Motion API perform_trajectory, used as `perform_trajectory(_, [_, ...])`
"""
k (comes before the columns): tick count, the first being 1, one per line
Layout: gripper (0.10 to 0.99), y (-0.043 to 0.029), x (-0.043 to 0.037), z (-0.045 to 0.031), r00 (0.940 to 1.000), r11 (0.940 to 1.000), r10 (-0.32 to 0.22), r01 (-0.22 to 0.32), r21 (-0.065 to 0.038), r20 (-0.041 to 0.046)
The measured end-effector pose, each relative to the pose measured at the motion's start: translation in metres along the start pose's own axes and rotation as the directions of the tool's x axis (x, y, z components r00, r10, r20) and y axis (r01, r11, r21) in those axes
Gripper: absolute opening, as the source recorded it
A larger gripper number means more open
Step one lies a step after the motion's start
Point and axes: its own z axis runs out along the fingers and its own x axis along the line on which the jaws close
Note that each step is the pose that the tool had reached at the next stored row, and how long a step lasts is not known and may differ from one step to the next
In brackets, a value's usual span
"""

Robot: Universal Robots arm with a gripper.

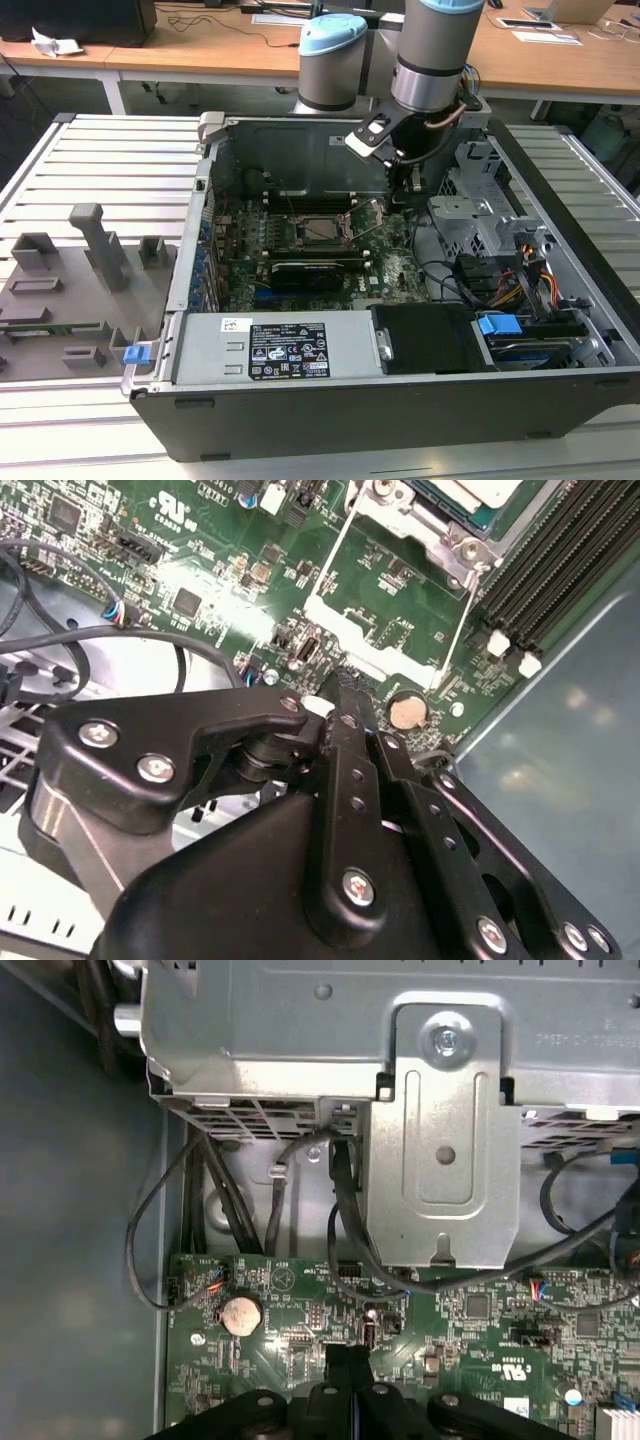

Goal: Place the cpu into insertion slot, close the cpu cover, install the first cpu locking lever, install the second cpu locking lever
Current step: 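Close the cpu cover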

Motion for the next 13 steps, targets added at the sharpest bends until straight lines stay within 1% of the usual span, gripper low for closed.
perform_trajectory(1, [0.106, -0.0002, 0.0, 0.0002, 1.0, 1.0, 0.0, 0.0, 0.003, 0.0002])
perform_trajectory(3, [0.106, -0.0012, 0.0, 0.0003, 1.0, 1.0, 0.0, 0.0, 0.005, -0.0001])
perform_trajectory(7, [0.106, -0.0058, 0.0001, -0.0022, 1.0, 0.9999, 0.0, 0.0, 0.012, -0.0002])
perform_trajectory(11, [0.106, -0.0107, 0.0003, -0.0039, 1.0, 0.9999, 0.0, 0.0, 0.012, -0.0004])
perform_trajectory(13, [0.106, -0.0161, 0.0004, -0.004, 1.0, 0.9999, 0.0, 0.0, 0.012, -0.0004])
